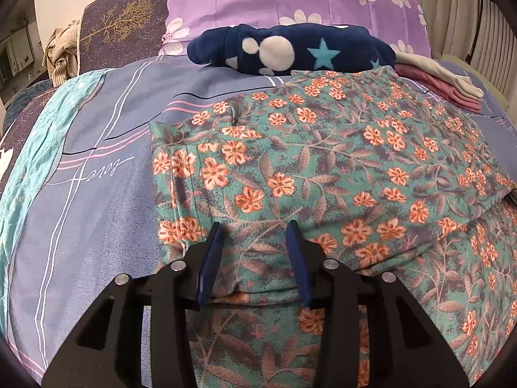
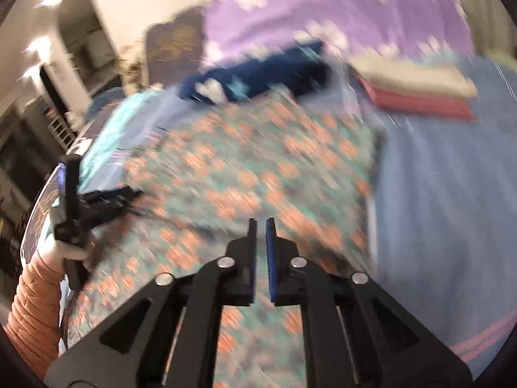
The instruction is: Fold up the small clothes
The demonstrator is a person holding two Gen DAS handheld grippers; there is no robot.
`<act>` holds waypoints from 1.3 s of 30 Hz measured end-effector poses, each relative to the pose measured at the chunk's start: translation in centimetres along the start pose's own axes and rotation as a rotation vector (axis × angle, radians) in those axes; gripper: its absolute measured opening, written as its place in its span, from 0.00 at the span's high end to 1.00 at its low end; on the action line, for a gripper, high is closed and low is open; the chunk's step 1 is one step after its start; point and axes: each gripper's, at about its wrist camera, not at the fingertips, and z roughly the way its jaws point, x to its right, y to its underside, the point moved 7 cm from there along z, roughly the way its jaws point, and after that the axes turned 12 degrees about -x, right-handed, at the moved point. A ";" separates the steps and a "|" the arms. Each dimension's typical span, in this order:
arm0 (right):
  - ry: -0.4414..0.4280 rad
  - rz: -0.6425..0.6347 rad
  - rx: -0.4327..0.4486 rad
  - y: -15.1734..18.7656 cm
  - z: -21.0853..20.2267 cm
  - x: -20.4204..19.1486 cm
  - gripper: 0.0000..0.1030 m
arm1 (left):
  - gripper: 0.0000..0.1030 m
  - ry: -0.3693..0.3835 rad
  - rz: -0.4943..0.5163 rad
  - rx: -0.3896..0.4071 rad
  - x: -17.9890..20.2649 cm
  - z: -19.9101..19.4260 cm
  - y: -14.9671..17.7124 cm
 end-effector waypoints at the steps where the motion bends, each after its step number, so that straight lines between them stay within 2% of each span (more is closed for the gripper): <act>1: 0.004 -0.025 0.015 -0.6 0.2 -0.4 0.76 | 0.59 0.000 0.000 0.001 0.0 0.0 0.0; 2: 0.062 -0.043 -0.007 -1.2 1.4 -0.1 0.63 | 0.59 0.000 -0.001 0.001 0.0 0.0 0.0; 3: 0.118 -0.038 -0.061 -1.1 2.8 0.9 0.62 | 0.59 0.000 -0.001 0.002 0.0 0.0 0.0; 4: 0.177 -0.007 -0.165 -0.3 5.5 2.8 0.65 | 0.59 0.002 -0.002 0.002 0.0 0.0 0.0; 5: 0.164 0.014 -0.199 0.5 6.6 4.0 0.68 | 0.59 0.005 -0.003 0.003 0.0 -0.1 0.0; 6: 0.127 0.017 -0.164 0.7 6.4 4.3 0.69 | 0.59 0.008 -0.006 0.005 -0.1 -0.1 0.0; 8: 0.148 0.038 -0.169 1.4 4.7 4.9 0.69 | 0.58 0.016 -0.012 0.010 -0.2 -0.3 0.0; 11: 0.043 0.073 -0.152 3.1 1.0 4.9 0.67 | 0.57 0.044 -0.037 0.066 -0.6 -1.9 0.2; 13: 0.002 0.051 -0.142 4.6 -1.5 4.7 0.65 | 0.50 0.104 -0.080 0.142 -1.4 -4.5 1.5; 15: -0.014 0.001 -0.140 6.5 -3.2 4.5 0.63 | 0.42 0.138 -0.088 0.166 -1.9 -6.1 3.1; 19: -0.010 -0.080 -0.189 10.5 -5.7 4.4 0.61 | 0.40 0.097 -0.056 0.091 -3.4 -8.0 8.6; 24: -0.019 -0.139 -0.201 13.3 -7.3 3.0 0.59 | 0.40 0.116 -0.029 -0.048 -3.6 -8.6 15.4; 31: -0.073 -0.269 -0.188 16.9 -10.0 0.1 0.58 | 0.40 0.161 0.006 -0.045 -2.1 -10.9 20.6; 36: -0.099 -0.369 -0.190 19.3 -11.9 -2.3 0.55 | 0.40 0.209 -0.066 -0.047 -2.0 -11.8 23.6; 39: -0.132 -0.413 -0.177 20.4 -12.8 -3.5 0.49 | 0.40 0.221 -0.081 -0.039 -1.8 -12.3 25.0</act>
